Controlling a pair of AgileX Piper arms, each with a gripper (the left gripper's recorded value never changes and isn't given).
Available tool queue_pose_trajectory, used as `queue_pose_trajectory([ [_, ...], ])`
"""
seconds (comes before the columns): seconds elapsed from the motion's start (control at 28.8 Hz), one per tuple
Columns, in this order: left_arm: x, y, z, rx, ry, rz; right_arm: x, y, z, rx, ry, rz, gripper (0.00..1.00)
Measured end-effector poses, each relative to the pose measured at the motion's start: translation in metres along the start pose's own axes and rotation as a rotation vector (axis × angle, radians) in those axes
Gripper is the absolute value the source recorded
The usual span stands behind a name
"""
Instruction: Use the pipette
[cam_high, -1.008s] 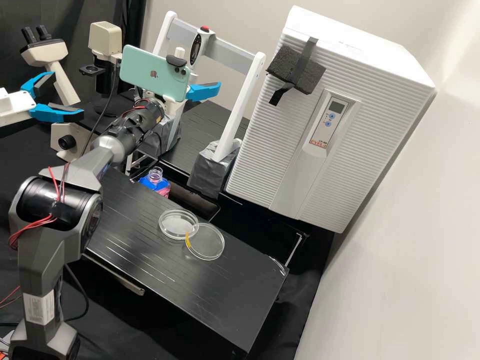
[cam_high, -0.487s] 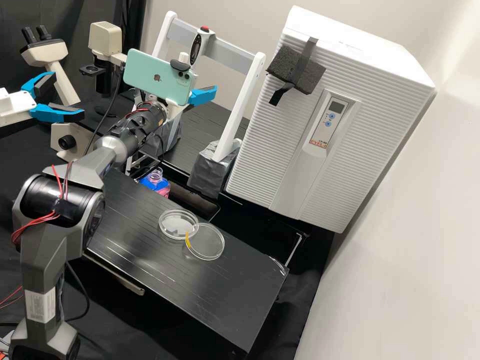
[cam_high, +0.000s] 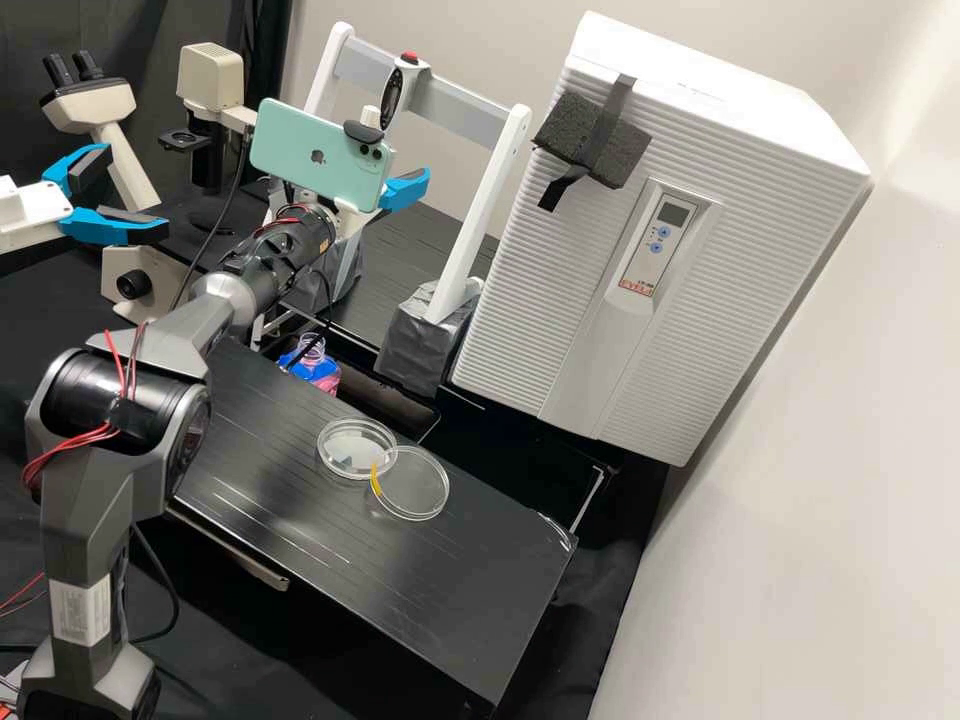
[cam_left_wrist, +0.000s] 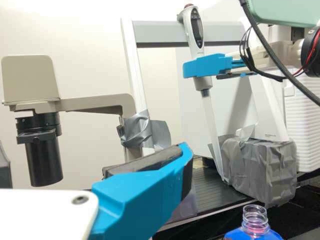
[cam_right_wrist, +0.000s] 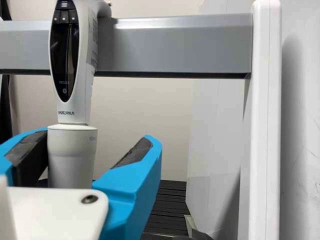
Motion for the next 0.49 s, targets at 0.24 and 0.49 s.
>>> queue_pose_trajectory([
  [0.24,0.0,0.0,0.0,0.0,0.0,0.0,0.0,-0.0005,0.0001,0.0,-0.001,-0.006,0.0],
  [0.49,0.0,0.0,0.0,0.0,0.0,0.0,-0.0001,-0.0011,-0.0014,0.001,0.002,-0.008,0.0],
])
